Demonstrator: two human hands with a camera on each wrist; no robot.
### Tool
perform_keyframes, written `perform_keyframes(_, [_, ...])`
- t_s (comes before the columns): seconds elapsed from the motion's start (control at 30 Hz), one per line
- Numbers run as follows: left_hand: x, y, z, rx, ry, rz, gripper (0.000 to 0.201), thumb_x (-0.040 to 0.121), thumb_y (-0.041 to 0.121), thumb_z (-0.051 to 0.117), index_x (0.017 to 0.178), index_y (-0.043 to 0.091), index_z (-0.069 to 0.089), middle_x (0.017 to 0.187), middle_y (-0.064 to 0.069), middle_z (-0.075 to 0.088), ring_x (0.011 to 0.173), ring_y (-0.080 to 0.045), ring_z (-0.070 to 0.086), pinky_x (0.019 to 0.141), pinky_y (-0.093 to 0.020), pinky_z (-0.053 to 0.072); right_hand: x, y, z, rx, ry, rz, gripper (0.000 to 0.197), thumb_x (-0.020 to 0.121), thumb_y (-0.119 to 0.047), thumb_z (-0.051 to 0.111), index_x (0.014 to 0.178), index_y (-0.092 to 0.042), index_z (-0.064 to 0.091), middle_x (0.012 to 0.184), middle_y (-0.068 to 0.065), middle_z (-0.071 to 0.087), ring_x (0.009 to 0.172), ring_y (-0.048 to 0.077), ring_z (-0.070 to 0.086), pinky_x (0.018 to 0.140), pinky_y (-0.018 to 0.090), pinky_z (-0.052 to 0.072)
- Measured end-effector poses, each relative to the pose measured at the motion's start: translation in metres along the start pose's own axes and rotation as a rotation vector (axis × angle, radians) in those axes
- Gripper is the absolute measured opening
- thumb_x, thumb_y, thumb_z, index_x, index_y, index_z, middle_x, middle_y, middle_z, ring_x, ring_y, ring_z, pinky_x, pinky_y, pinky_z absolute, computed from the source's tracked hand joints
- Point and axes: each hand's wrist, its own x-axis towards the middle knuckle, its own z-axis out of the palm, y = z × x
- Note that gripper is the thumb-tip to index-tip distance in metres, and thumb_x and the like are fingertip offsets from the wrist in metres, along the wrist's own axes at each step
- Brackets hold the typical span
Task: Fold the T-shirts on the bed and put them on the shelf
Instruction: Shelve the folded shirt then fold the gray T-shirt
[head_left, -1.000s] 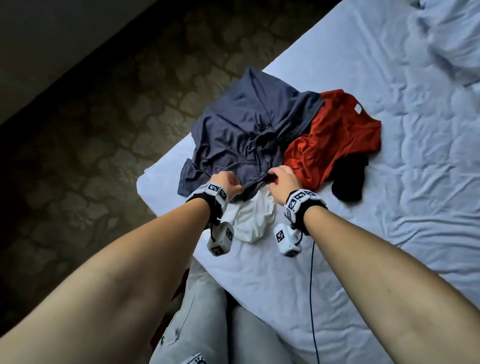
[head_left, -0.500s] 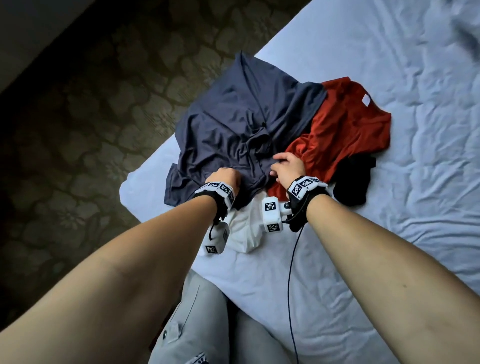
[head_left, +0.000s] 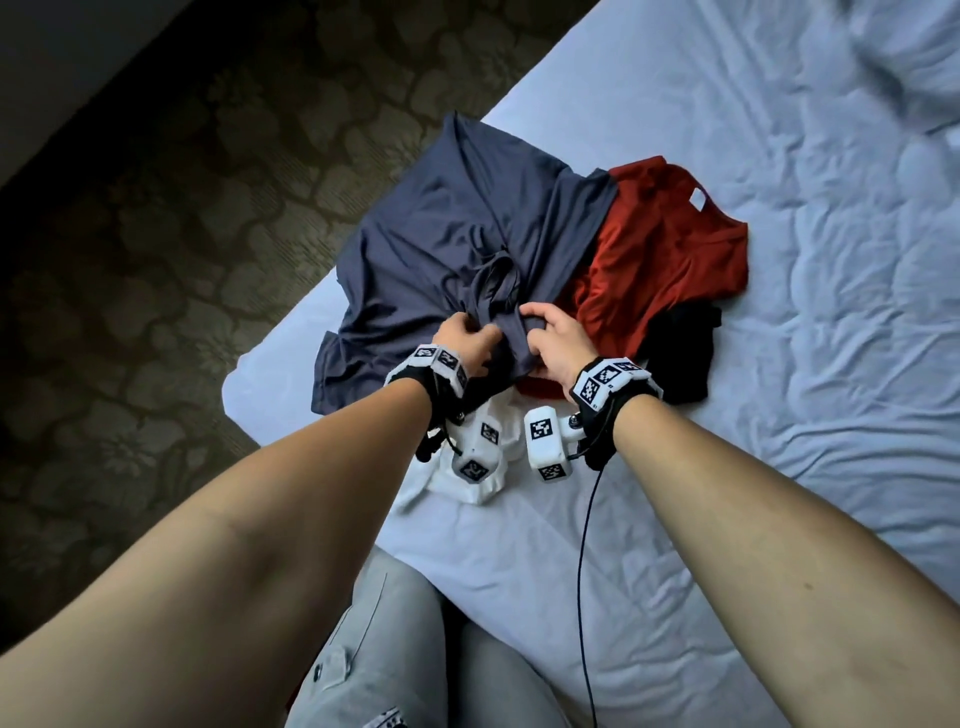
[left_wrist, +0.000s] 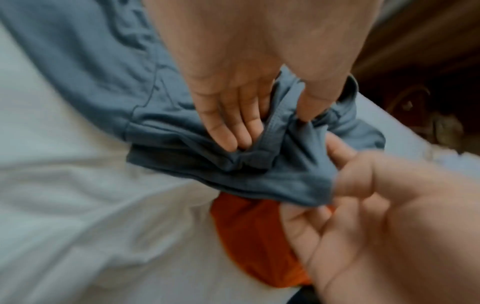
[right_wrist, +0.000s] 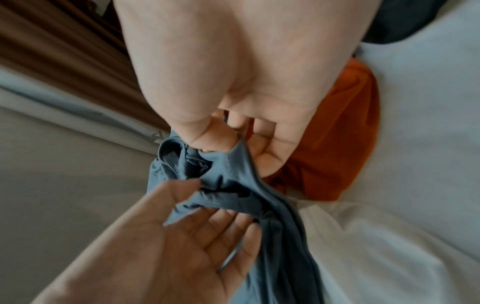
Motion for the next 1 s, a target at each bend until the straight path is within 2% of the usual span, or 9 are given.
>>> perform_keyframes(0.07, [-0.006, 0.003, 0.001, -0.212, -0.011, -0.067, 0.022, 0.091, 0.024, 0.061, 0.076, 0.016, 0.047, 0.071, -0.009, 0.053, 0.059, -0.017, 0.052, 0.060, -0.032, 0.052, -0.003, 0.004, -0.001, -0.057, -0.026, -0.010, 0.044, 0.065, -0.005, 0.047, 0.092, -0.036, 0.064, 0.074, 0.012, 0.053, 0.073, 0.024, 0.049, 0.074, 0.053, 0.054])
perform_keyframes(0.17, [-0.010, 0.005, -0.006, -0.127, 0.053, 0.047, 0.033, 0.093, 0.019, 0.059, 0.065, 0.014, 0.044, 0.060, -0.005, 0.045, 0.059, -0.020, 0.046, 0.062, -0.031, 0.047, -0.017, -0.001, -0.004, -0.087, -0.043, -0.012, 0.035, 0.066, -0.005, 0.049, 0.079, -0.033, 0.065, 0.074, 0.014, 0.054, 0.071, 0.025, 0.052, 0.072, 0.056, 0.055])
perform_keyframes(0.3, [-0.027, 0.018, -0.019, 0.111, 0.255, 0.190, 0.021, 0.097, 0.021, 0.048, 0.081, 0.007, 0.049, 0.082, -0.012, 0.053, 0.078, -0.022, 0.045, 0.073, -0.031, 0.036, -0.041, -0.017, -0.020, -0.145, 0.051, -0.085, 0.025, 0.082, -0.001, 0.053, 0.075, -0.024, 0.060, 0.068, 0.001, 0.061, 0.059, 0.016, 0.061, 0.060, 0.030, 0.056])
perform_keyframes(0.4, [-0.047, 0.033, -0.028, 0.052, 0.333, 0.220, 0.018, 0.098, 0.019, 0.042, 0.089, 0.005, 0.049, 0.091, -0.014, 0.052, 0.084, -0.021, 0.044, 0.073, -0.029, 0.031, -0.054, -0.021, -0.031, -0.247, 0.118, -0.131, 0.002, 0.067, -0.026, 0.064, 0.067, -0.026, 0.066, 0.065, -0.005, 0.069, 0.067, 0.017, 0.070, 0.074, 0.038, 0.060])
perform_keyframes(0.47, [-0.062, 0.044, -0.032, 0.033, 0.317, 0.263, 0.019, 0.098, 0.018, 0.043, 0.081, 0.011, 0.043, 0.085, -0.011, 0.049, 0.082, -0.020, 0.043, 0.071, -0.025, 0.028, -0.065, -0.028, -0.036, -0.325, 0.129, -0.151, 0.014, 0.060, -0.038, 0.064, 0.066, -0.026, 0.067, 0.068, -0.005, 0.071, 0.073, 0.020, 0.071, 0.077, 0.040, 0.059])
perform_keyframes(0.6, [-0.106, 0.068, -0.034, 0.102, 0.211, 0.436, 0.011, 0.093, 0.015, 0.054, 0.086, 0.008, 0.058, 0.079, -0.003, 0.053, 0.081, -0.016, 0.047, 0.071, -0.027, 0.037, -0.104, -0.043, -0.048, -0.561, 0.188, -0.217, 0.010, 0.080, -0.032, 0.065, 0.084, -0.024, 0.068, 0.093, 0.004, 0.072, 0.092, 0.028, 0.065, 0.080, 0.031, 0.052])
perform_keyframes(0.8, [-0.191, 0.100, -0.025, 0.245, 0.045, 0.633, 0.015, 0.085, 0.016, 0.066, 0.098, 0.012, 0.072, 0.091, -0.005, 0.065, 0.085, -0.013, 0.055, 0.074, -0.019, 0.038, -0.162, -0.072, -0.065, -0.532, 0.236, -0.562, 0.052, 0.077, -0.013, 0.067, 0.127, -0.015, 0.056, 0.133, 0.011, 0.050, 0.120, 0.030, 0.052, 0.104, 0.036, 0.039])
perform_keyframes(0.93, [-0.252, 0.123, -0.022, 0.240, -0.004, 0.684, 0.003, 0.074, 0.023, 0.070, 0.077, 0.022, 0.070, 0.075, -0.002, 0.064, 0.072, -0.011, 0.057, 0.068, -0.013, 0.045, -0.205, -0.098, -0.079, -0.592, 0.190, -0.622, 0.015, 0.086, -0.011, 0.057, 0.096, -0.014, 0.066, 0.108, 0.017, 0.066, 0.094, 0.027, 0.060, 0.076, 0.030, 0.041])
perform_keyframes(1.0, [-0.277, 0.133, -0.024, 0.253, -0.018, 0.736, 0.004, 0.065, 0.028, 0.068, 0.069, 0.028, 0.070, 0.076, -0.005, 0.068, 0.073, -0.013, 0.061, 0.078, -0.026, 0.053, -0.225, -0.106, -0.088, -0.580, 0.206, -0.571, 0.005, 0.090, -0.019, 0.054, 0.087, -0.018, 0.058, 0.094, 0.014, 0.067, 0.084, 0.030, 0.060, 0.066, 0.031, 0.037])
